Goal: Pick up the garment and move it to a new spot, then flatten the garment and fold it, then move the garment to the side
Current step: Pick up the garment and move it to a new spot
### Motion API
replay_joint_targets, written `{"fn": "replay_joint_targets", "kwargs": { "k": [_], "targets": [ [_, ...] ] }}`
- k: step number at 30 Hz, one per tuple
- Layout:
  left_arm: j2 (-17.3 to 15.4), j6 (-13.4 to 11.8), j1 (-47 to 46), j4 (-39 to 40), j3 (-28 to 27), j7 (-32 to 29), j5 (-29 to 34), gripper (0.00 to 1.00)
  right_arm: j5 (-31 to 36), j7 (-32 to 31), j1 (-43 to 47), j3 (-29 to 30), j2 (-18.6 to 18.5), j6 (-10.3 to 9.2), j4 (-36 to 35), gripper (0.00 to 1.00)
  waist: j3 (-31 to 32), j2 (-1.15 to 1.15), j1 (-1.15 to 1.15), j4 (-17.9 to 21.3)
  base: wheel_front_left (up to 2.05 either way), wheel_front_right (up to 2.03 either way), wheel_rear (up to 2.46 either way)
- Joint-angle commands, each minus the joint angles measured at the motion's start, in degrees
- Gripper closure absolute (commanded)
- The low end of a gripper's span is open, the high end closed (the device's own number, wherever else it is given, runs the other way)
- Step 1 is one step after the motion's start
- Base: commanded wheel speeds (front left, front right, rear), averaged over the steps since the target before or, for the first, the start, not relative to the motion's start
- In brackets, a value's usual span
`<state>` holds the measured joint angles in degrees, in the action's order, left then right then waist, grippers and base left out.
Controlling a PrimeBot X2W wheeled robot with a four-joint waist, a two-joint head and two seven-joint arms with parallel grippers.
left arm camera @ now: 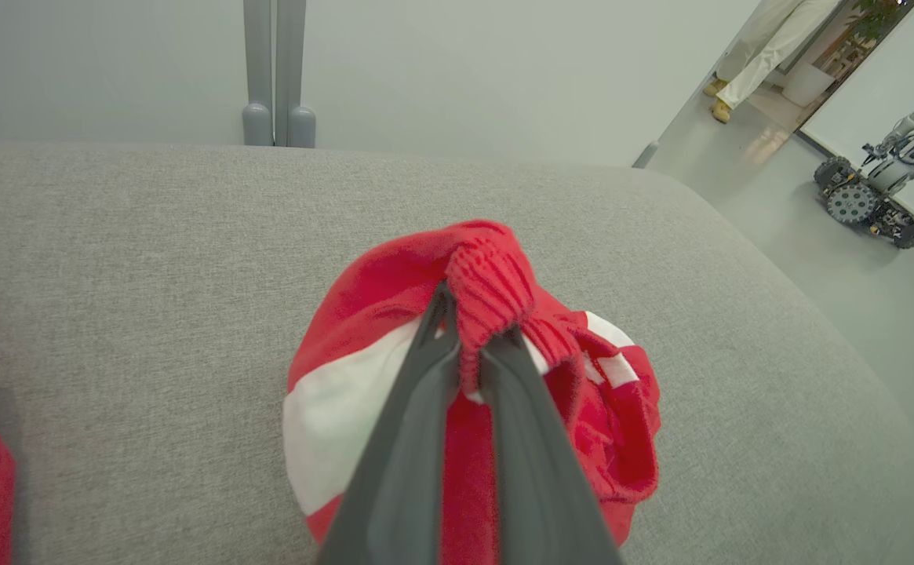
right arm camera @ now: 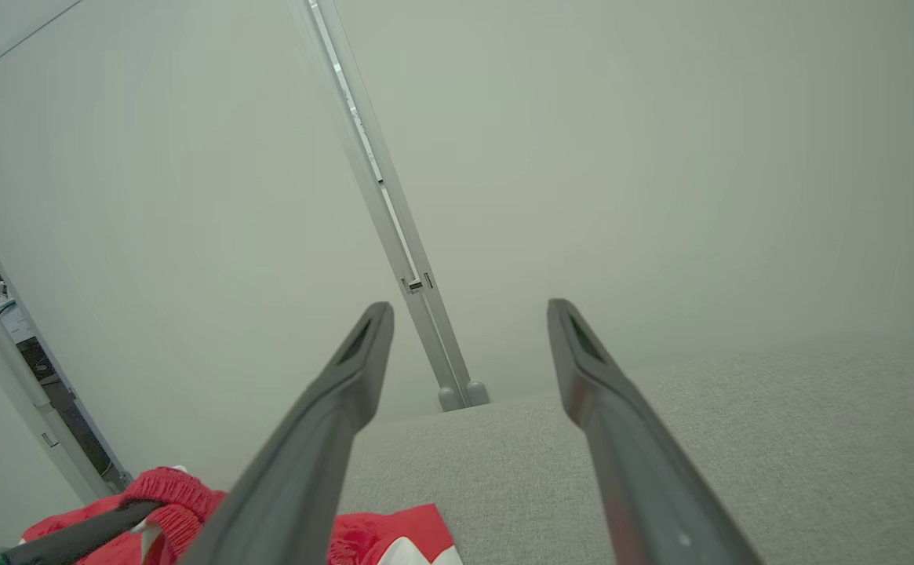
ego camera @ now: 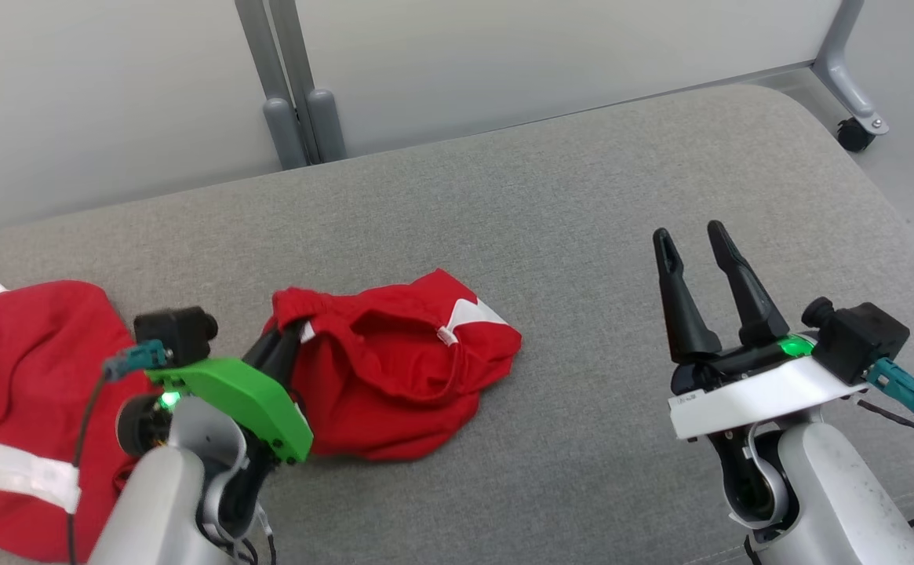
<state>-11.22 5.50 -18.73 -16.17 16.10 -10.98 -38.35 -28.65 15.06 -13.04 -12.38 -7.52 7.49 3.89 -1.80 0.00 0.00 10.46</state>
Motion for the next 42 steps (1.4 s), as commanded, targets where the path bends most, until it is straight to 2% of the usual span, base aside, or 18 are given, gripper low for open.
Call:
{"fn": "replay_joint_targets", "kwargs": {
  "k": [1, 3, 4, 5, 6, 8, 11, 18, 32, 38, 42],
  "targets": [
    [1.07, 0.46, 1.08, -4.16, 0.91, 3.21, 1.26, 1.00, -0.45, 0.14, -0.38, -0.69, 0.08, 0.00, 0.36, 0.00, -0.78, 0.00, 0.00, -0.12, 0.00, 0.00, 0.00],
    [2.24, 0.90, 1.17, -10.39, 2.85, 6.69, 2.69, 1.00, -0.59, 0.14, -0.92, -1.69, 0.00, 0.00, 0.75, 0.00, -1.27, 0.00, 0.00, -0.30, 0.00, 0.00, 0.00],
    [2.51, 1.04, 0.59, -12.79, 3.47, 8.41, 3.47, 0.89, -0.61, 0.14, -1.20, -2.16, -0.13, 0.00, 0.91, 0.00, -1.46, 0.00, 0.00, -0.42, 0.00, 0.00, 0.00],
    [3.05, 1.15, -0.24, -15.59, 4.41, 9.93, 4.29, 0.47, -0.69, 0.14, -1.45, -2.49, -0.29, 0.00, 1.05, 0.00, -1.69, 0.00, 0.00, -0.65, 0.00, 0.00, 0.00],
    [3.47, 1.31, -0.87, -17.31, 5.03, 11.08, 4.73, 0.00, -0.78, 0.14, -1.52, -2.64, -0.32, 0.00, 1.16, 0.00, -1.78, 0.00, 0.00, -0.86, 0.00, 0.00, 0.00],
    [4.17, 1.58, -2.34, -19.96, 6.16, 13.74, 5.41, 0.00, -0.91, 0.14, -1.37, -2.96, -0.50, 0.00, 1.40, 0.00, -1.87, 0.00, 0.00, -1.44, 0.00, 0.00, 0.00],
    [3.32, 1.81, -3.59, -22.21, 8.06, 16.66, 6.69, 0.00, -0.98, 0.14, -1.08, -3.20, -0.81, 0.00, 1.78, 0.00, -1.61, 0.00, 0.00, -2.30, 0.00, 0.00, 0.00],
    [0.45, 1.51, -2.80, -19.69, 8.52, 19.54, 7.58, 0.00, -0.98, 0.14, 0.22, -2.87, -1.08, 0.00, 2.24, 0.00, 0.32, 0.00, 0.00, -4.28, 0.00, 0.00, 0.00],
    [-7.11, -4.04, 8.71, -3.71, 4.95, 14.35, 4.71, 0.00, -1.05, 0.14, 2.02, -2.88, -1.88, 0.00, 2.68, 0.00, 1.66, 0.00, 0.00, -7.69, 0.00, 0.00, 0.00],
    [-7.12, -7.85, 14.67, 3.72, 0.74, 19.71, 3.25, 0.00, -1.12, 0.14, 2.52, -2.26, -2.03, 0.00, 2.53, 0.00, 1.89, 0.00, 0.00, -8.13, 0.00, 0.00, 0.00],
    [-7.35, -9.79, 17.34, 5.46, -1.42, 23.85, 4.50, 0.00, -1.22, 0.14, 3.62, -1.80, -1.99, 0.00, 2.81, 0.00, 2.17, 0.00, 0.00, -8.50, 0.00, 0.00, 0.00]
  ]
}}
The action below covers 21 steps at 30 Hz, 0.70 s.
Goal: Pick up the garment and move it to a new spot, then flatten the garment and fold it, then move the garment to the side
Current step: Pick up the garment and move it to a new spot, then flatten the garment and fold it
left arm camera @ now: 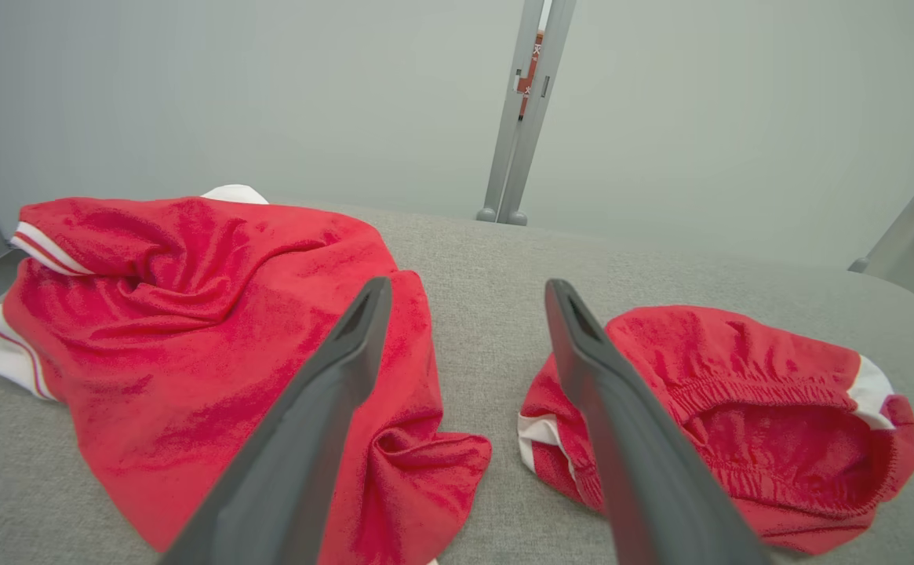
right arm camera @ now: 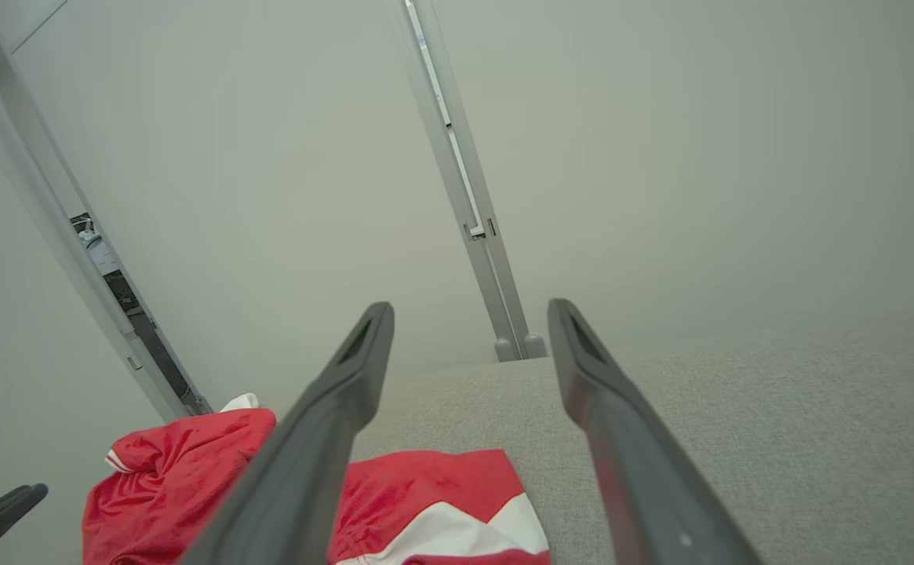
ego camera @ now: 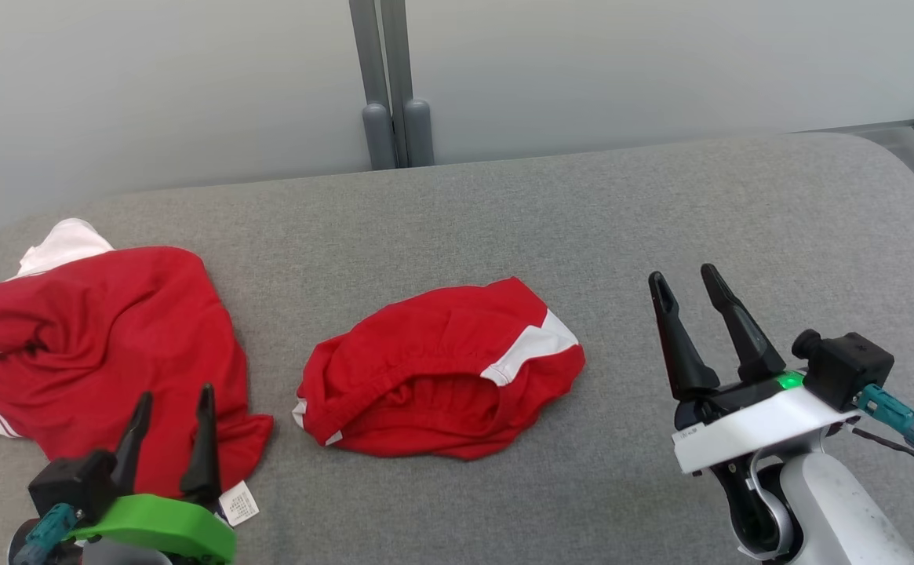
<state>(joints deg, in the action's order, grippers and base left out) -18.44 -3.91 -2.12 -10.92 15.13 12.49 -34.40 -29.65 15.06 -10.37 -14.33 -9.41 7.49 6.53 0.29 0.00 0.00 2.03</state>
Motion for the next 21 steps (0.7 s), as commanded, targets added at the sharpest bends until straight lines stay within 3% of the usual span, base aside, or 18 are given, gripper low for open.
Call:
{"fn": "replay_joint_targets", "kwargs": {
  "k": [1, 8, 21],
  "targets": [
    [0.01, -0.72, 1.24, 0.34, -0.94, 0.99, 0.87, 0.00, -0.23, 0.14, 1.03, 0.35, -0.18, 0.00, 0.27, 0.00, 0.12, 0.00, 0.00, -0.08, 0.00, 0.00, 0.00],
    [1.85, -1.64, 3.96, 3.13, -5.52, 2.71, 5.36, 0.00, 0.48, 0.14, 2.08, 1.26, -0.15, 0.00, 0.73, 0.00, 0.30, 0.00, 0.00, 0.10, 0.00, 0.00, 0.00],
    [6.16, 1.93, 5.74, 4.31, -9.94, 2.66, 12.16, 0.00, 0.70, 0.14, 1.29, 0.76, -0.51, 0.00, 1.26, 0.00, 0.79, 0.00, 0.00, 0.41, 0.00, 0.00, 0.00]
  ]
}}
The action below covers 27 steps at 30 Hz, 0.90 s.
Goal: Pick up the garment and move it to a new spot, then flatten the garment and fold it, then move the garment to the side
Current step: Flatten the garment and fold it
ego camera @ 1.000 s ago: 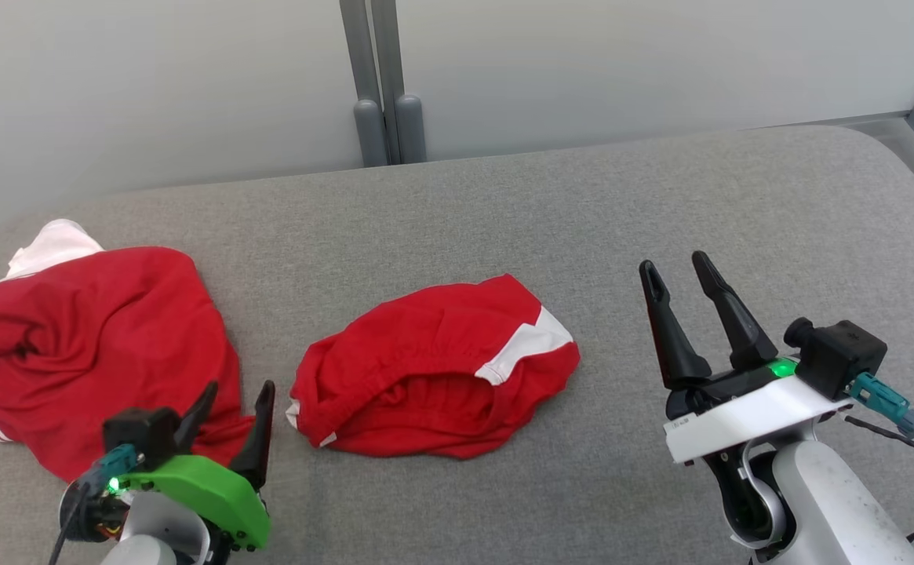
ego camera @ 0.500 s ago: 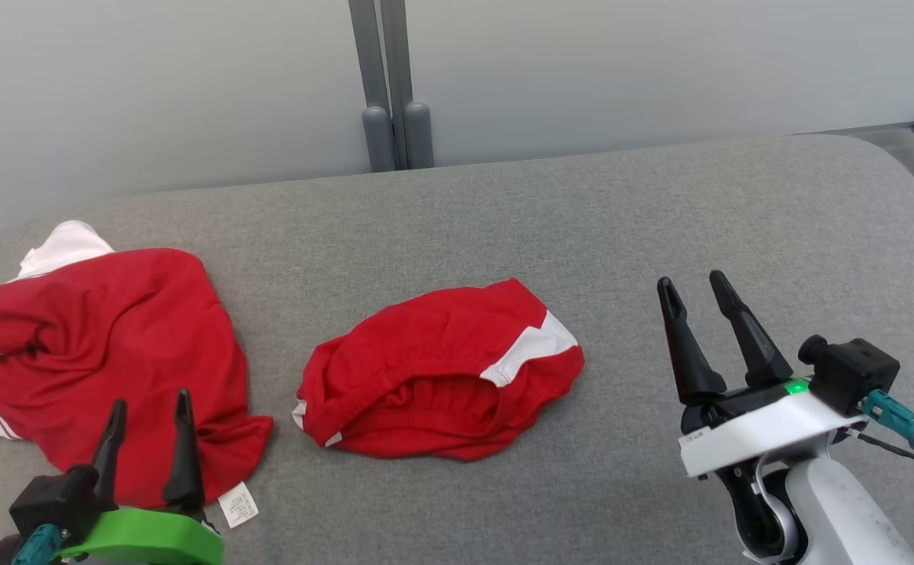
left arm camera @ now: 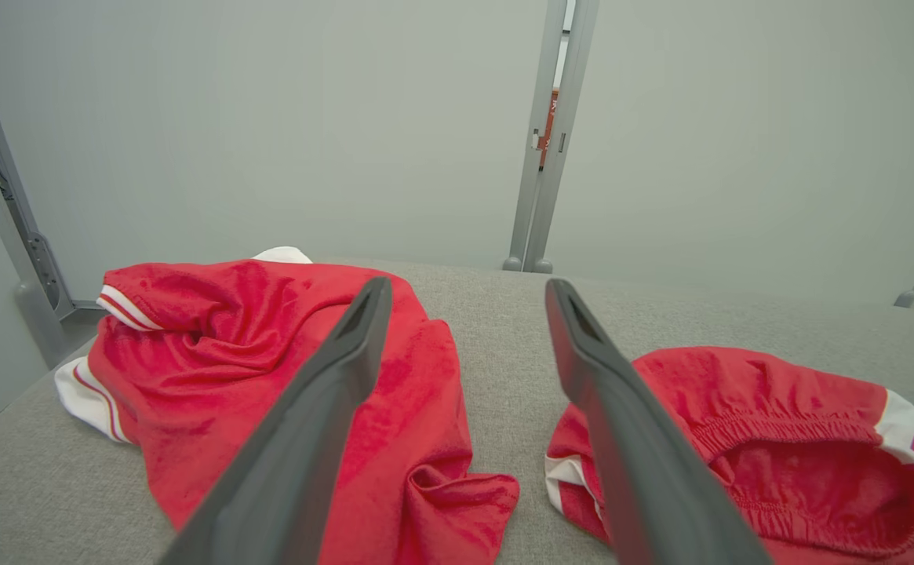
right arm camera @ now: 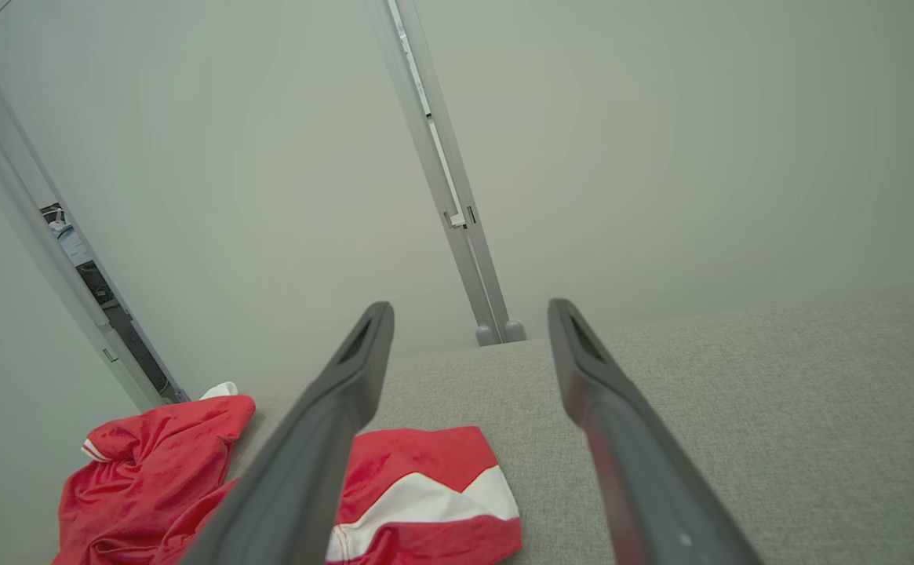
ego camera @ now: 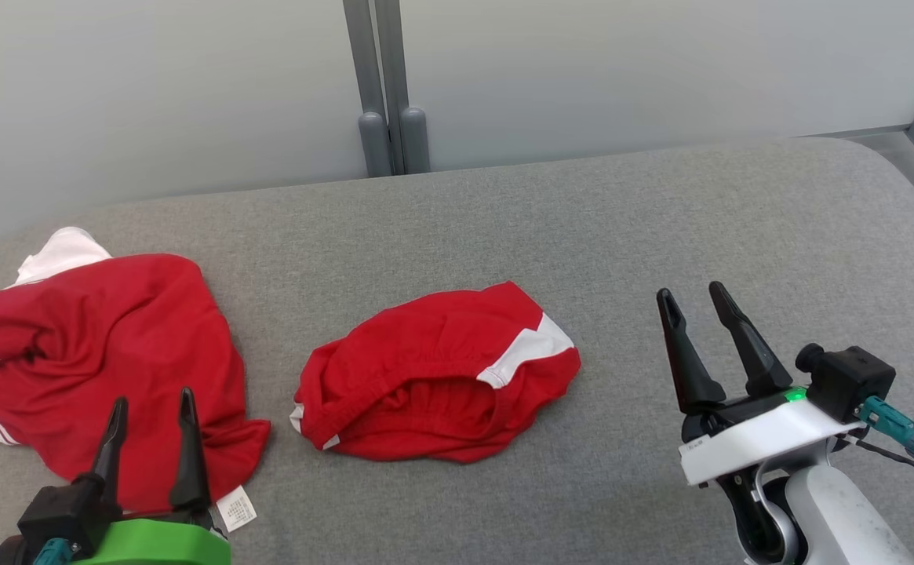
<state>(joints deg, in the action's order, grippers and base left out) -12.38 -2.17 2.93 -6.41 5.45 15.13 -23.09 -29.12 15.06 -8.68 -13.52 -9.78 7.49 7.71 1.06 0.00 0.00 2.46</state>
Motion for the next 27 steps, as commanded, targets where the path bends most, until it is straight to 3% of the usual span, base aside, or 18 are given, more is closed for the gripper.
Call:
{"fn": "replay_joint_targets", "kwargs": {
  "k": [1, 20, 27],
  "targets": [
    [0.24, 0.41, 0.68, -0.27, -0.43, 0.02, 0.87, 0.00, 0.21, 0.14, -0.37, -0.11, -0.14, 0.00, 0.07, 0.00, 0.02, 0.00, 0.00, -0.04, 0.00, 0.00, 0.00],
    [2.53, 3.26, 0.20, -2.02, -3.13, 0.03, 4.45, 0.00, -0.08, 0.14, -0.91, -0.97, -0.45, 0.00, 0.20, 0.00, 0.02, 0.00, 0.00, 0.51, 0.00, 0.00, 0.00],
    [4.04, 4.75, -2.22, -2.47, 0.37, -0.71, 5.71, 0.00, 0.06, 0.14, -1.16, -0.23, -0.49, 0.00, 0.02, 0.00, -0.37, 0.00, 0.00, 1.48, 0.00, 0.00, 0.00]
  ]
}}
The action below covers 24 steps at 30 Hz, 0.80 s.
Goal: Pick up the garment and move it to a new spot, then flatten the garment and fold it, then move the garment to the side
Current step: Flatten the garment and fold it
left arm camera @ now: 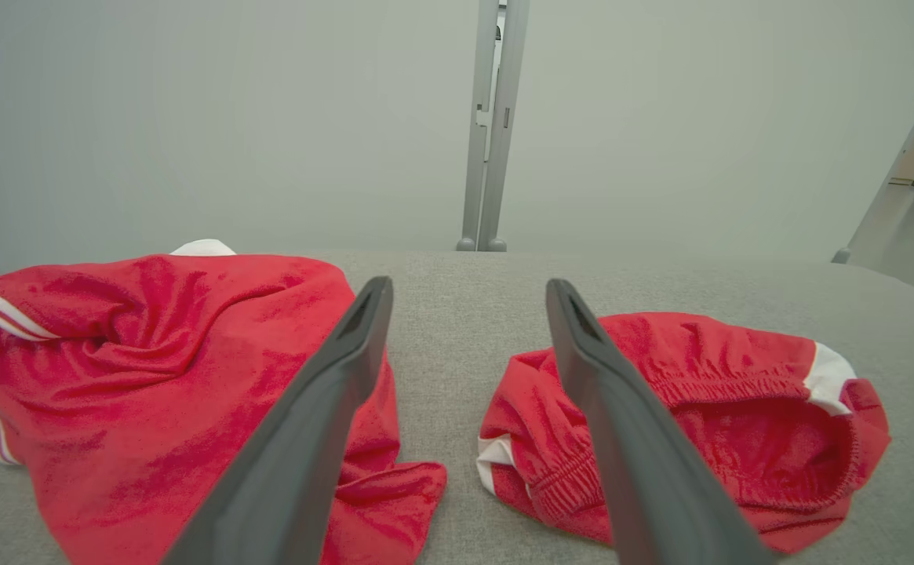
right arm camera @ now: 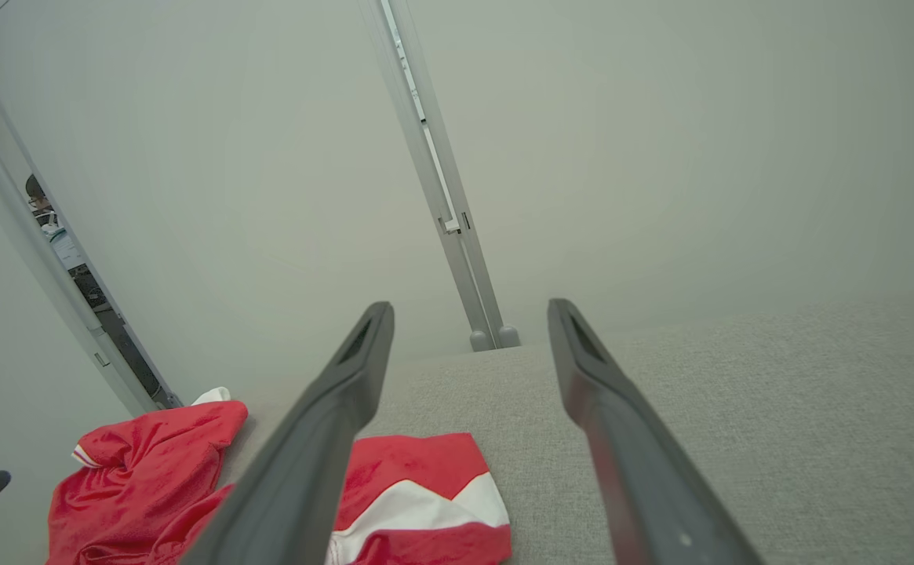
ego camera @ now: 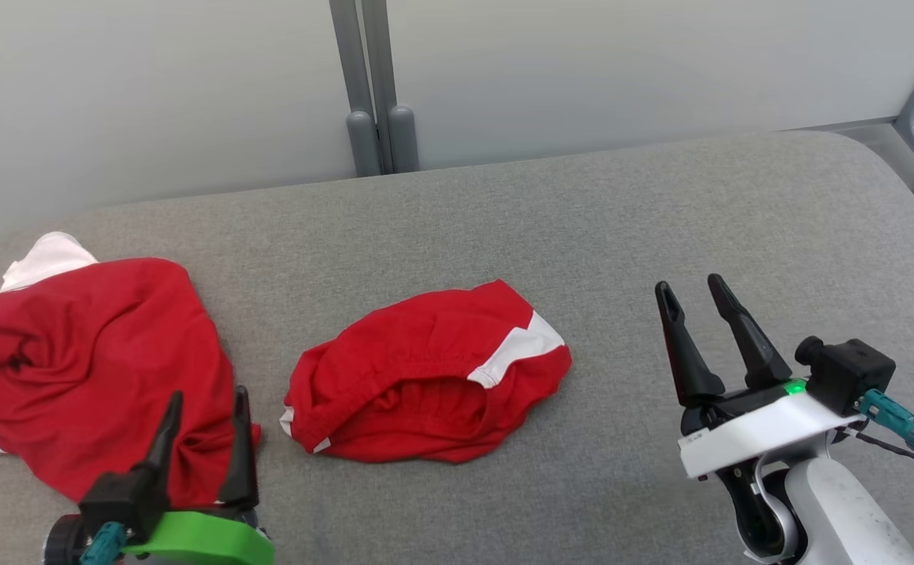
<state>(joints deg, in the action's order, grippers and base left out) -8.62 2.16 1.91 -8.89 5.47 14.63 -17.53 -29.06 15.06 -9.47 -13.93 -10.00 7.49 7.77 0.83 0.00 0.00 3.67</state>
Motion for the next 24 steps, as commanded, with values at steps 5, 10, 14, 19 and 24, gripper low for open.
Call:
{"fn": "replay_joint_targets", "kwargs": {
  "k": [5, 10, 14, 19, 24],
  "targets": [
    [2.10, 3.15, -4.59, -1.56, 7.24, -8.26, -1.17, 0.00, 0.15, 0.14, -1.43, 0.63, -0.36, 0.00, -0.37, 0.00, -1.06, 0.00, 0.00, 1.76, 0.00, 0.00, 0.00],
    [4.03, 4.82, -8.78, -3.20, 13.97, -16.09, -5.73, 0.00, 0.38, 0.14, -2.76, 0.95, -0.40, 0.00, -0.90, 0.00, -3.49, 0.00, 0.00, 4.52, 0.00, 0.00, 0.00],
    [4.94, 5.20, -12.18, -4.60, 18.21, -20.81, -9.93, 0.00, 0.50, 0.14, -3.78, 1.59, 0.05, 0.00, -1.34, 0.00, -6.00, 0.00, 0.00, 7.00, 0.00, 0.00, 0.00],
    [5.30, 5.27, -15.52, -8.28, 20.19, -24.63, -16.33, 0.00, 0.72, 0.14, -5.00, 1.90, 0.94, 0.00, -1.59, 0.00, -7.96, 0.00, 0.00, 10.00, 0.00, 0.00, 0.00],
    [5.57, 5.34, -17.82, -11.03, 19.89, -24.02, -21.20, 0.00, 0.87, 0.14, -4.79, 2.24, 1.47, 0.00, -1.74, 0.00, -8.45, 0.00, 0.00, 11.54, 0.00, 0.00, 0.00]
  ]
}}
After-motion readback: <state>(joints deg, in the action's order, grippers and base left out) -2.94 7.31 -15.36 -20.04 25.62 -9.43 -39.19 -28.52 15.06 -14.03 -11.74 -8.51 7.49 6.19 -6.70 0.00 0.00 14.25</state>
